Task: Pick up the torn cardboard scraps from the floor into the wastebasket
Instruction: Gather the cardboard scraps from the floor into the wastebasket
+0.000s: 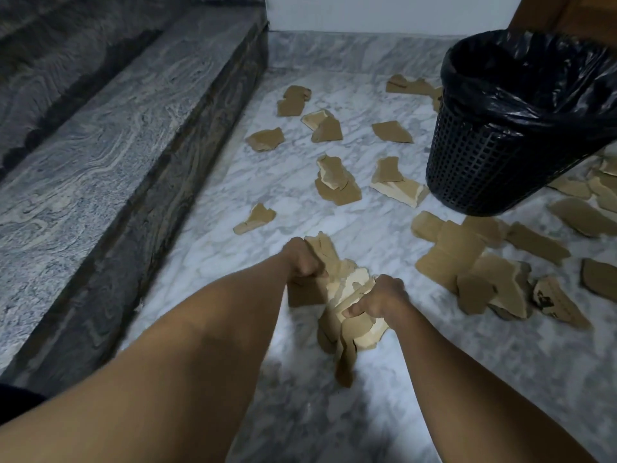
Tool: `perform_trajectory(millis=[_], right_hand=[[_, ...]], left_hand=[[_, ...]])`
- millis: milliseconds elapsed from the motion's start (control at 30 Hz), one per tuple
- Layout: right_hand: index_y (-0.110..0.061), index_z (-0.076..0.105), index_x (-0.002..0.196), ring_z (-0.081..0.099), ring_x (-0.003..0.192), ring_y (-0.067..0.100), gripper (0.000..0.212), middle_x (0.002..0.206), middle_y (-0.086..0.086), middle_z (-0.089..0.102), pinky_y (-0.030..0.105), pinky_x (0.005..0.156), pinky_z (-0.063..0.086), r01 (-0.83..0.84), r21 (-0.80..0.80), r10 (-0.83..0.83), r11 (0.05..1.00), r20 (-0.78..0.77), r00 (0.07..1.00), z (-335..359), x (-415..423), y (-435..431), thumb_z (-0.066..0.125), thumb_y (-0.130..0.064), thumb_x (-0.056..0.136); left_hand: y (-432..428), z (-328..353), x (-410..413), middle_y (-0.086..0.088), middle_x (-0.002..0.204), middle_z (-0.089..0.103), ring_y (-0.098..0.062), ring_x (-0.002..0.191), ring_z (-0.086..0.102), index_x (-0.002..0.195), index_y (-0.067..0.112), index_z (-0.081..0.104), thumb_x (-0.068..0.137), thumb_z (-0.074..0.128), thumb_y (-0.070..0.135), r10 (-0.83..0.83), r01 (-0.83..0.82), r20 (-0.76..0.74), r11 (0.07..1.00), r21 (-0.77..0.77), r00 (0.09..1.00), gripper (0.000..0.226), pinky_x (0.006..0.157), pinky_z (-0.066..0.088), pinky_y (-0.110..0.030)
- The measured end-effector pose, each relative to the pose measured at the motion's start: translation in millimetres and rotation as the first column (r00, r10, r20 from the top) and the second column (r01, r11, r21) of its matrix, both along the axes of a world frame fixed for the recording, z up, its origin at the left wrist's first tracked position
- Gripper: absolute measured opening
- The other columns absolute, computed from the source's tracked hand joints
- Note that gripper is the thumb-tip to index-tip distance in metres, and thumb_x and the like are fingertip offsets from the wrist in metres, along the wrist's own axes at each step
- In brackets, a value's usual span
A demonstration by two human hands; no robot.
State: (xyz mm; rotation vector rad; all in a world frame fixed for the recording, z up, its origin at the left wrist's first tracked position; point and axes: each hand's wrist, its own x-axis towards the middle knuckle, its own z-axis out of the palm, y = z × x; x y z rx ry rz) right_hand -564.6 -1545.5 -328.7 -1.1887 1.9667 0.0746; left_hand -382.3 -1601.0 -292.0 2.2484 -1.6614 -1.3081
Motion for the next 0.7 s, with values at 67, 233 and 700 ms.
perform_trajectory(millis=[67, 233, 700], right_hand=[[-0.021, 0.056, 0.12, 0.057, 0.115, 0.027, 0.128, 0.124, 0.005, 0.051, 0.045, 0.095, 0.052, -0.022, -0.002, 0.022, 1.0, -0.012, 1.0, 0, -1, 0, 0.081, -0.068, 0.004], [-0.019, 0.053, 0.129, 0.058, 0.116, 0.028, 0.136, 0.125, 0.005, 0.05, 0.044, 0.093, 0.053, -0.008, -0.008, 0.008, 1.0, 0.014, 1.0, 4, -2, 1, 0.081, -0.066, 0.005], [-0.021, 0.051, 0.129, 0.055, 0.114, 0.026, 0.1, 0.13, 0.001, 0.046, 0.043, 0.083, 0.042, 0.052, -0.031, -0.052, 0.998, 0.015, 0.999, 30, 0, 16, 0.096, -0.05, 0.044]], left_hand=[[-17, 4, 24, -0.012, 0.087, 0.061, -0.023, 0.078, 0.059, 0.096, -0.004, 0.07, 0.069, 0.084, 0.016, 0.061, -0.06, 0.02, 0.998, -0.022, 0.998, 0.037, 0.062, 0.049, -0.029], [-50, 27, 82, -0.014, 0.141, 0.045, -0.031, 0.128, 0.045, 0.139, 0.008, 0.045, 0.051, 0.085, 0.049, 0.239, -0.233, 0.207, 0.971, -0.054, 0.949, 0.105, 0.104, 0.043, -0.042], [-12, 36, 31, -0.001, 0.129, 0.052, -0.02, 0.097, 0.062, 0.135, 0.018, 0.053, 0.064, 0.087, 0.048, 0.43, -0.433, -0.057, 0.896, -0.096, 0.901, 0.084, 0.067, 0.051, -0.016]])
